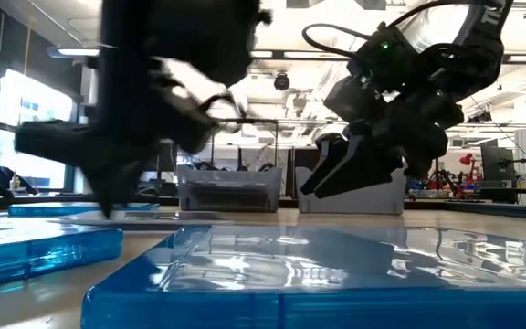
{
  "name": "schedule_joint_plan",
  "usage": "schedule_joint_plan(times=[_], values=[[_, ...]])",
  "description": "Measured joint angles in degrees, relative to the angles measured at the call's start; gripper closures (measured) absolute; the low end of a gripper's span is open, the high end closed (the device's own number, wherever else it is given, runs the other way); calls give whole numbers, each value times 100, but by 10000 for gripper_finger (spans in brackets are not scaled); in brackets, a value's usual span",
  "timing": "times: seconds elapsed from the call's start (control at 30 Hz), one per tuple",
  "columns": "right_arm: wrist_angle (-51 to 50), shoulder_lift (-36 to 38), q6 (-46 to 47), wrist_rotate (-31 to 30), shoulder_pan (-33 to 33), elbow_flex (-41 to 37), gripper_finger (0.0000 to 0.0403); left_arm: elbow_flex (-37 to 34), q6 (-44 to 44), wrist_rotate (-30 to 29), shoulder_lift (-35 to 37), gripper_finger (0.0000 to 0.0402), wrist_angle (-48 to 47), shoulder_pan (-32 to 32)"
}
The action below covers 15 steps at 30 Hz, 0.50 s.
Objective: Pick & place jewel cases by type
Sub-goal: Put the black CD case into the left black bin
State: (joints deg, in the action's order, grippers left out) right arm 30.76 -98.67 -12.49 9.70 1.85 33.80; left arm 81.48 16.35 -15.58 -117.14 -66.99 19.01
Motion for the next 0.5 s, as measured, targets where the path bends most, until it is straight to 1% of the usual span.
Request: schedule_joint_plan(times=[0.17, 0.27, 0.33, 0.4, 0.5], values=[[29, 0, 2, -18, 85, 0, 206, 433, -785, -91, -11, 275, 1018, -112], [-143, 0, 10, -22, 154, 0, 206, 732, -1036, -222, -15, 275, 1067, -185], [-341, 0, 77, 10, 181, 0, 206, 987, -1078, -324, -18, 275, 914, -217], [-656, 0, 151, 19, 197, 0, 206, 1237, -1053, -384, -17, 275, 514, -215], [-1000, 0, 190, 27, 161, -4, 206, 1370, -919, -316, -12, 275, 89, -217]])
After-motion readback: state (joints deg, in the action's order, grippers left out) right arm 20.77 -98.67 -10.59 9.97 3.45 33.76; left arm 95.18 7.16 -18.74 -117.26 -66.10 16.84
